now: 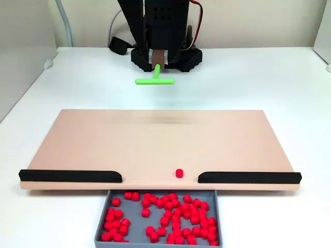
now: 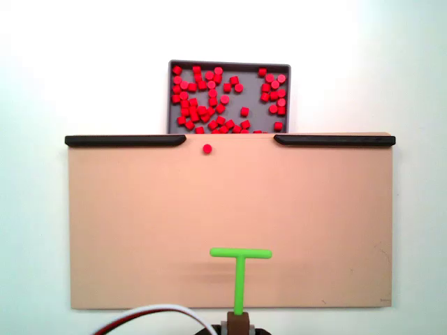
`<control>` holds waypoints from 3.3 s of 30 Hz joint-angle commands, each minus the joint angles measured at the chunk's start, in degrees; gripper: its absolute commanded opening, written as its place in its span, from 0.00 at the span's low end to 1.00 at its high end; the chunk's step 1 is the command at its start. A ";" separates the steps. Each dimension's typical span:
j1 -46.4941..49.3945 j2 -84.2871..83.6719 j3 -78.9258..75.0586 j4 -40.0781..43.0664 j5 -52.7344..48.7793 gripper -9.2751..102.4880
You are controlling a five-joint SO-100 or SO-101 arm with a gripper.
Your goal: Push granules from bottom to the grey container
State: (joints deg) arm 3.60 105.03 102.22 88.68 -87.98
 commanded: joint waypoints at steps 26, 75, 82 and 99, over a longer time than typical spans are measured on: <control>-1.32 0.53 -1.85 -0.18 -3.60 0.08; 0.18 -0.44 -1.85 -0.26 -6.77 0.08; -0.09 -1.23 -1.76 -0.26 -6.59 0.08; -2.11 -7.38 -0.79 -8.09 -2.72 0.08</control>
State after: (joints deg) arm 1.85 97.73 102.22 82.00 -91.58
